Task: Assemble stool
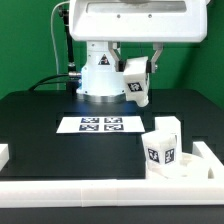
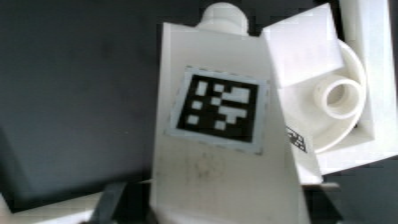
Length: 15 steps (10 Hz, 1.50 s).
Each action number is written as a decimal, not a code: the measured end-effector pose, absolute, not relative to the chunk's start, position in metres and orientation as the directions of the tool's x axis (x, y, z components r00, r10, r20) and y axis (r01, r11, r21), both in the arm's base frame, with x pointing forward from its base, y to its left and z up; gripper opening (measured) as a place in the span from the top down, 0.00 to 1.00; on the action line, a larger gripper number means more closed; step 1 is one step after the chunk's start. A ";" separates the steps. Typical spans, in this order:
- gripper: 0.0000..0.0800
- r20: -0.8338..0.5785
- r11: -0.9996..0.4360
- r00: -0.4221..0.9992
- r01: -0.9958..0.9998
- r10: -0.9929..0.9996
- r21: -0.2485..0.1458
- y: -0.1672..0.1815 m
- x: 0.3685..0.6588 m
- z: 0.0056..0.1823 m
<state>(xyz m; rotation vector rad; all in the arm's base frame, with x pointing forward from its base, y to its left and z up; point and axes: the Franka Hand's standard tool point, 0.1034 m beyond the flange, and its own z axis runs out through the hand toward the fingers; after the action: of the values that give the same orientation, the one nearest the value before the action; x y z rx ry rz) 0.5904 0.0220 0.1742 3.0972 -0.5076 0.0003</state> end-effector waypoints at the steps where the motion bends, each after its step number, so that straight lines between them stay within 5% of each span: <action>1: 0.59 0.033 -0.951 0.950 -0.310 -0.309 0.014 0.037 0.595 0.180; 4: 0.59 0.231 -0.948 0.920 -0.315 -0.317 -0.049 0.073 0.619 0.188; 6: 0.59 0.219 -0.948 0.923 -0.316 -0.317 -0.044 0.072 0.617 0.186; 7: 0.59 0.219 -0.951 0.926 -0.308 -0.309 -0.039 0.072 0.618 0.185; 11: 0.59 0.192 -0.988 0.975 -0.130 -0.112 0.081 0.085 0.651 0.185; 15: 0.59 0.278 -0.993 0.957 -0.102 -0.081 0.063 0.094 0.670 0.188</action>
Offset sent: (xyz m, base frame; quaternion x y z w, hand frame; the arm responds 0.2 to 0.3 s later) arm 0.0033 0.0042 0.0061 0.0227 0.1519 0.0200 0.9879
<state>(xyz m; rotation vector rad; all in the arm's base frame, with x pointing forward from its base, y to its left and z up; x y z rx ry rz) 0.6703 0.0935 0.1876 3.0315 -0.1416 0.4256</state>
